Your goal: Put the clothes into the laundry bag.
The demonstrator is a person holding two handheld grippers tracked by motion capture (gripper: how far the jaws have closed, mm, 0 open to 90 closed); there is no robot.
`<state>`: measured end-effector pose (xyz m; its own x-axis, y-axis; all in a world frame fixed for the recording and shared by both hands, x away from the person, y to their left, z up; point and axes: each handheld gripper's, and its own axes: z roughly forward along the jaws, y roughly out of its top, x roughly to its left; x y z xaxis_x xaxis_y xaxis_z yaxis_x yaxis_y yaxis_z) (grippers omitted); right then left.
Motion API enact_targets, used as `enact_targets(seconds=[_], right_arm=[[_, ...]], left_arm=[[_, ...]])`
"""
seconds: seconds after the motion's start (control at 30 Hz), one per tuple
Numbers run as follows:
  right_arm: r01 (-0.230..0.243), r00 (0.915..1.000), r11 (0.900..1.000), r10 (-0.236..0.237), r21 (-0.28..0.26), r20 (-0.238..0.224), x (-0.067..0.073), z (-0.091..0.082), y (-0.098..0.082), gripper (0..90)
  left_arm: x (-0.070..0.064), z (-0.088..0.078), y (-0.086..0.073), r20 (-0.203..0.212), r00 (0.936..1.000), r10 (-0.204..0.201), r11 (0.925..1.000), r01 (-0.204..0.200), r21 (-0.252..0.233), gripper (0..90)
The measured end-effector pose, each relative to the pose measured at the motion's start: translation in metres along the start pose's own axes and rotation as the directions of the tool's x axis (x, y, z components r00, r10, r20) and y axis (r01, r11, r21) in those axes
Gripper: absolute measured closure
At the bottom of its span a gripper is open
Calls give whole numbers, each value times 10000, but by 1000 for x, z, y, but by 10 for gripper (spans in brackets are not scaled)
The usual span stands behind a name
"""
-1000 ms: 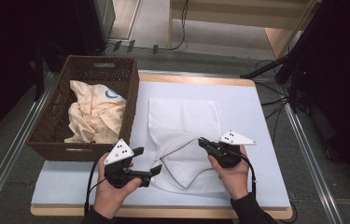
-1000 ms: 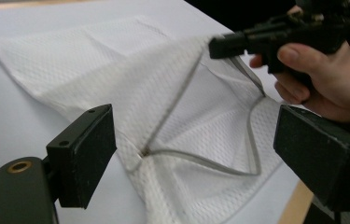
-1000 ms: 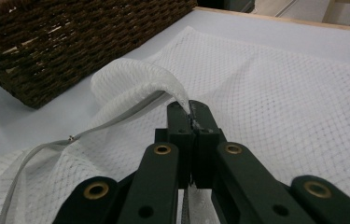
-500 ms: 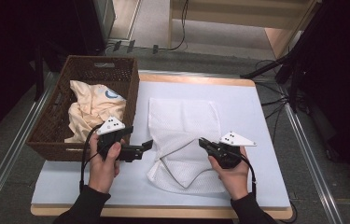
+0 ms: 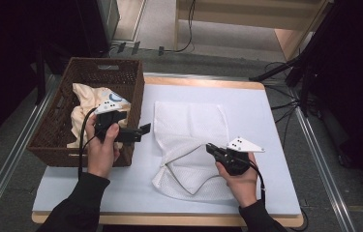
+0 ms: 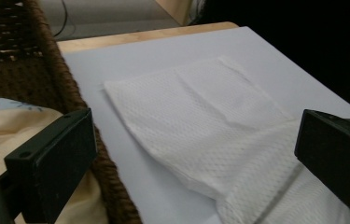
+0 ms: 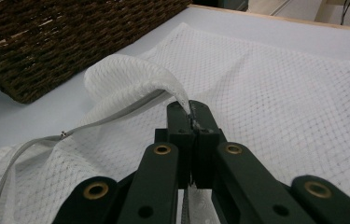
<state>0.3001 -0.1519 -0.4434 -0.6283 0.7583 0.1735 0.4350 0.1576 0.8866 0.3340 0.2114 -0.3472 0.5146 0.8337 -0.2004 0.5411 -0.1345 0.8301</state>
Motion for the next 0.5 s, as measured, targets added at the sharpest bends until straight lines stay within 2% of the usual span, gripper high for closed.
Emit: enact_targets(seconds=[0.17, 0.27, 0.37, 0.43, 0.5], right_arm=[[52, 10000, 10000, -52, 11, 17, 0, 0, 0, 895], [59, 10000, 10000, -59, 41, 31, -1, 0, -1, 895], [39, 10000, 10000, -39, 67, 35, -1, 1, -1, 895], [30, 10000, 10000, -30, 66, 24, -1, 1, -1, 895], [44, 10000, 10000, -44, 70, 8, -1, 0, -1, 895]], left_arm=[[18, 1, 14, -29, 9996, -283, 9995, 282, -154, 0], [28, 4, 20, -477, 9987, -196, 9997, 202, 130, 0], [40, 8, 24, -972, 9951, -165, 9988, 208, 433, 0], [52, 10, 25, -915, 9949, -436, 9976, 483, 500, 0], [64, 13, 24, -614, 9915, -1148, 9912, 1185, 590, 0]])
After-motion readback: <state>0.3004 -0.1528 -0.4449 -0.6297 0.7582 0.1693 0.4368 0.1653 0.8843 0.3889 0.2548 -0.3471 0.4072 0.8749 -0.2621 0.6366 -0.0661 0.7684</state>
